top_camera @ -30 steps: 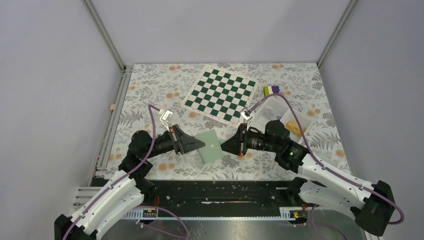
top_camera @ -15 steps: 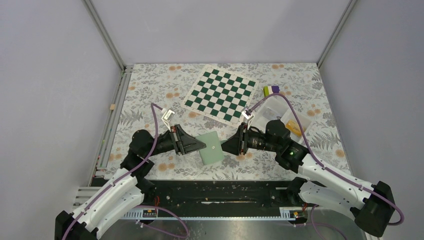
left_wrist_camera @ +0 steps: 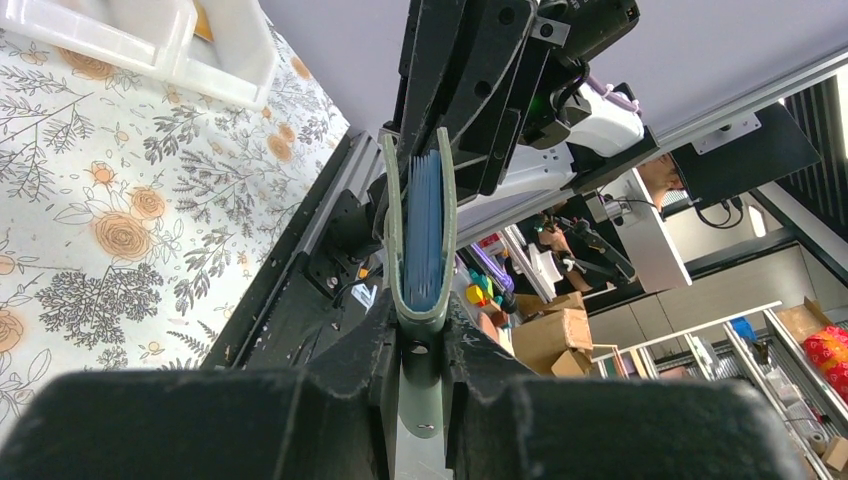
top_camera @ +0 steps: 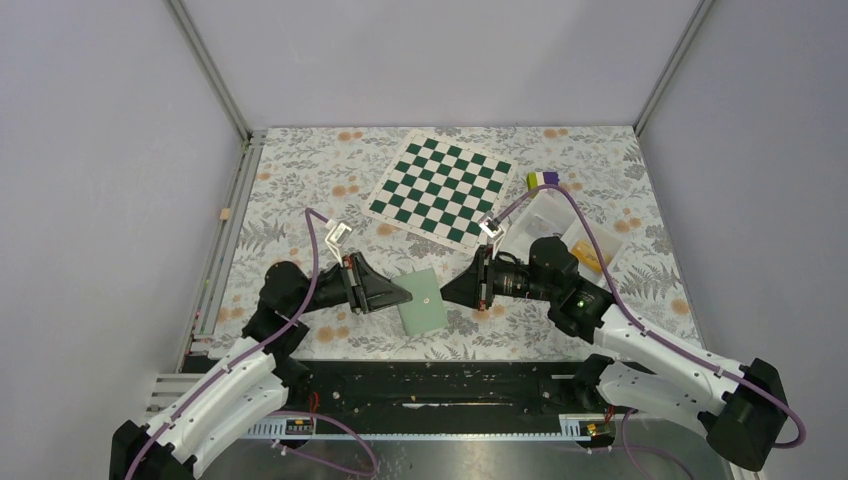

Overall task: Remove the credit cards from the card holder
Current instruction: Open the card holder at the center of the board.

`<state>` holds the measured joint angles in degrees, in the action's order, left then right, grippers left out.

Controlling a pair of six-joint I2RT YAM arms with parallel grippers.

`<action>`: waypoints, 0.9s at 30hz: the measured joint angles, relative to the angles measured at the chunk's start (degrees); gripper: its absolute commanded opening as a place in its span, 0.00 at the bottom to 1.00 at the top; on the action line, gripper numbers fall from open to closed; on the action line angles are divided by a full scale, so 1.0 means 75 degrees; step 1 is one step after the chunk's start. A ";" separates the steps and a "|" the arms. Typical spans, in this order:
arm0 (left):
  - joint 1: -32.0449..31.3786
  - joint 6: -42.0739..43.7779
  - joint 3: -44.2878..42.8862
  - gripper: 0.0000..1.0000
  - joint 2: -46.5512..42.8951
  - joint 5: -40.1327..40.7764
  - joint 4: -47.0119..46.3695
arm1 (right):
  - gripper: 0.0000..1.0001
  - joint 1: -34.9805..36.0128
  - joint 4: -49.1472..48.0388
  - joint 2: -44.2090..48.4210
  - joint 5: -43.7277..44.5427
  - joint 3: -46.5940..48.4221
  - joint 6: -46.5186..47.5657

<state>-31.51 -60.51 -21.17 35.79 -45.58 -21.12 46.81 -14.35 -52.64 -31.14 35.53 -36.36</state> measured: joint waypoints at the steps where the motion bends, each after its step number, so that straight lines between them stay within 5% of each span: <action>1: 0.0000 0.0000 0.0000 0.06 0.0000 -0.0003 -0.0003 | 0.00 -0.0006 0.0000 -0.0003 -0.0003 0.0000 -0.0006; 5: 0.0000 0.0093 -0.0017 0.53 0.0000 0.0090 0.0154 | 0.00 -0.0023 0.0044 0.0009 0.0026 -0.0003 -0.0026; 8: 0.0000 0.0481 -0.0192 0.67 0.0032 0.0291 0.0825 | 0.00 -0.0073 0.0289 0.0122 0.0178 0.0000 -0.0035; 13: 0.0000 0.1107 -0.0641 0.74 0.0064 0.0807 0.2037 | 0.00 -0.0213 0.1139 0.0510 0.0621 0.0070 0.0003; 27: 0.0000 0.1329 -0.0673 0.78 0.0356 0.1008 0.2279 | 0.00 -0.0227 0.2681 0.0842 0.1090 0.0801 0.0047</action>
<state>-31.51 -50.54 -26.22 38.46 -38.02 -4.03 45.10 5.76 -46.33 -22.96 41.54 -36.01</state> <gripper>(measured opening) 0.774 0.048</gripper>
